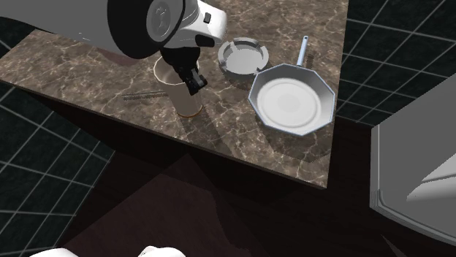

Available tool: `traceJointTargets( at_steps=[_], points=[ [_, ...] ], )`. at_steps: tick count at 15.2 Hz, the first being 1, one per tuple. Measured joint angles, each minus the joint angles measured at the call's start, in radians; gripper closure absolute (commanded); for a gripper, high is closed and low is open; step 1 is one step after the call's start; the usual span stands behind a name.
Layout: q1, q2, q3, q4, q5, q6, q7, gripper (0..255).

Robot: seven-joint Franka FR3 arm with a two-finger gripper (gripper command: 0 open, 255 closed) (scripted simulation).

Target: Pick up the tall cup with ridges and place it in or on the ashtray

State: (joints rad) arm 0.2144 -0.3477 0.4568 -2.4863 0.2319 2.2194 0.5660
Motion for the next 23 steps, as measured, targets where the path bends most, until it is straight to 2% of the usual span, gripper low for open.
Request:
traceJointTargets(
  at_steps=[8,23],
  points=[
    [0.000,-0.004,-0.001,0.004,0.000,-0.008,0.000,255],
    [0.000,-0.079,-0.037,0.141,-0.005,-0.219,-0.001,255]
  ],
)
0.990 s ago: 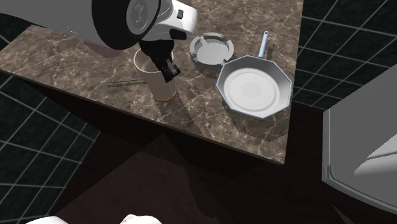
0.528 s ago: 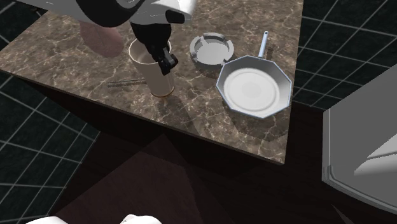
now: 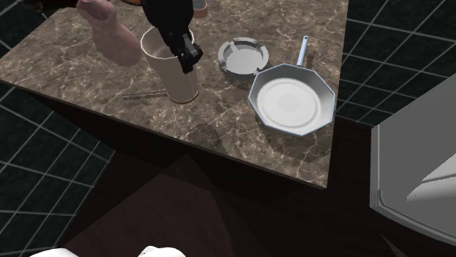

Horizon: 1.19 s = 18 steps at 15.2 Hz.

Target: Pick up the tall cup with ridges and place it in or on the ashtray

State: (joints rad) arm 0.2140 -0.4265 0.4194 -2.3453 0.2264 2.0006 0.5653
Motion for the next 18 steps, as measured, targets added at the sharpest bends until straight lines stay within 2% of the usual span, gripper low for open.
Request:
traceJointTargets(
  at_steps=[4,6,12,18],
  points=[
    [-0.001,-0.012,-0.009,0.038,-0.003,-0.050,0.000,255],
    [-0.014,0.028,-0.009,0.086,-0.020,-0.059,0.000,255],
    [-0.067,0.256,-0.006,0.331,-0.112,-0.089,0.007,255],
    [-0.081,0.488,-0.004,0.632,-0.211,-0.176,0.028,255]
  ],
)
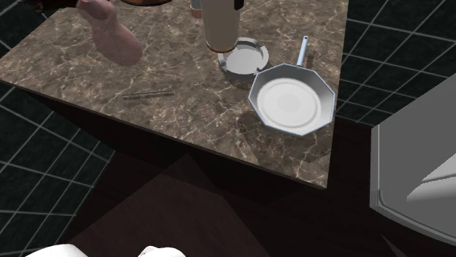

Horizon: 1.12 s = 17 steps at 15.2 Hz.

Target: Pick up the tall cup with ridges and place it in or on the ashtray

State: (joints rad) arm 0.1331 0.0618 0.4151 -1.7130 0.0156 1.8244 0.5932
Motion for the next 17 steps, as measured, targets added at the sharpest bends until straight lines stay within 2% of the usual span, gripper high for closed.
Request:
traceJointTargets(
  at_steps=[2,7,8,11,17],
  points=[
    [0.002,0.078,-0.004,0.105,-0.032,-0.034,0.000,255],
    [0.045,0.319,-0.016,0.457,-0.121,-0.159,0.009,255],
    [0.050,0.347,-0.019,0.496,-0.130,-0.172,0.008,255],
    [0.051,0.366,-0.023,0.495,-0.136,-0.155,0.006,255],
    [0.039,0.354,-0.024,0.395,-0.132,-0.066,0.005,255]
  ],
)
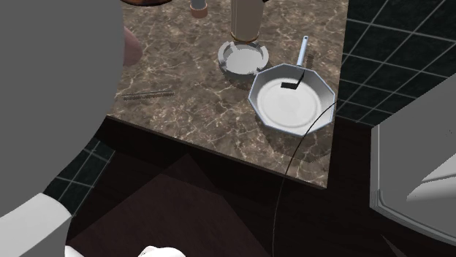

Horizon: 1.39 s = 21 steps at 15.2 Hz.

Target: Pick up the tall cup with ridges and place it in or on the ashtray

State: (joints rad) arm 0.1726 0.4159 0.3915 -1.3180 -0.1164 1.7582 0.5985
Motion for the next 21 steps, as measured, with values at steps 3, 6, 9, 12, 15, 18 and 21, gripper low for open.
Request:
traceJointTargets(
  at_steps=[3,6,9,12,15,18,21],
  points=[
    [-0.006,-0.007,-0.001,-0.054,0.002,0.047,-0.001,255],
    [-0.009,-0.005,-0.002,-0.090,0.001,0.085,-0.001,255],
    [-0.011,-0.004,-0.003,-0.129,0.000,0.124,0.002,255],
    [-0.012,0.000,-0.004,-0.162,-0.003,0.161,0.004,255],
    [-0.015,0.005,-0.006,-0.195,-0.005,0.198,0.003,255],
    [-0.015,0.007,-0.007,-0.200,-0.006,0.206,0.003,255],
    [-0.015,0.008,-0.007,-0.201,-0.006,0.207,0.004,255]
  ],
)
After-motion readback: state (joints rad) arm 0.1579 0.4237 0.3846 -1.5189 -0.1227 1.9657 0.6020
